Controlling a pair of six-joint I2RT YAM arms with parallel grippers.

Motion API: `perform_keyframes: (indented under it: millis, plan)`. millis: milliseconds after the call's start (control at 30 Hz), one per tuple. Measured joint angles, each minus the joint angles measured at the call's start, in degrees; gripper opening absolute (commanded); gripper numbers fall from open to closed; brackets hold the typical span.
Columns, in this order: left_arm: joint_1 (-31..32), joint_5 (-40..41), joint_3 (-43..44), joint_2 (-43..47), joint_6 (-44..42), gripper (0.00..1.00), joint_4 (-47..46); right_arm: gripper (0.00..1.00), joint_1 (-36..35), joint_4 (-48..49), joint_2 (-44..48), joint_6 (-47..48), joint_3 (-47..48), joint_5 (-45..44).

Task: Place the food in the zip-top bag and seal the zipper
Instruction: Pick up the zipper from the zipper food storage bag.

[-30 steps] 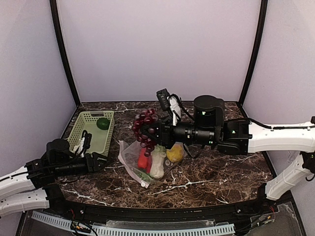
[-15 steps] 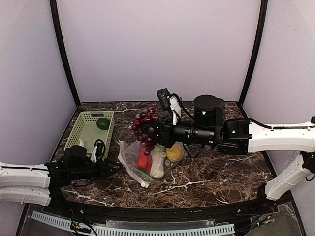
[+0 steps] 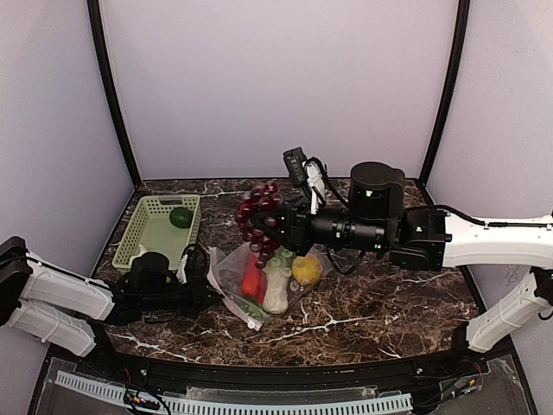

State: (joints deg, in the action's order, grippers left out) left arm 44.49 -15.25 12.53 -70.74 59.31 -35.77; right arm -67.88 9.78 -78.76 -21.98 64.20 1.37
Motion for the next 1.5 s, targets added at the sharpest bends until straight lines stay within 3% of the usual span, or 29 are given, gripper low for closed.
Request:
perform_keyframes:
  millis: [233,433,633,1000,1300,1500]
  plan:
    - [-0.04,-0.63,0.61,-3.21,0.72,0.23,-4.07,0.0,0.0,-0.37,0.44,0.02,0.0,-0.2]
    - [-0.04,-0.46,0.61,-3.98,1.6,0.01,-4.87,0.0,0.0,-0.37,0.76,0.02,0.0,-0.2]
    - [-0.09,-0.39,2.93,-0.87,-1.01,0.01,-0.13,0.0,0.0,-0.55,1.22,0.02,0.0,-0.24]
    - [-0.15,-3.13,22.47,10.58,-16.02,0.01,19.5,0.0,0.0,-3.13,3.48,0.66,1.27,0.15]
    - [-0.15,-6.93,25.18,9.03,-18.69,0.01,25.22,0.0,0.0,-8.28,2.73,2.6,8.2,1.68]
    - [-0.15,-7.78,26.49,9.05,-18.95,0.01,26.34,0.0,0.0,-13.27,-3.96,4.13,17.09,3.45]
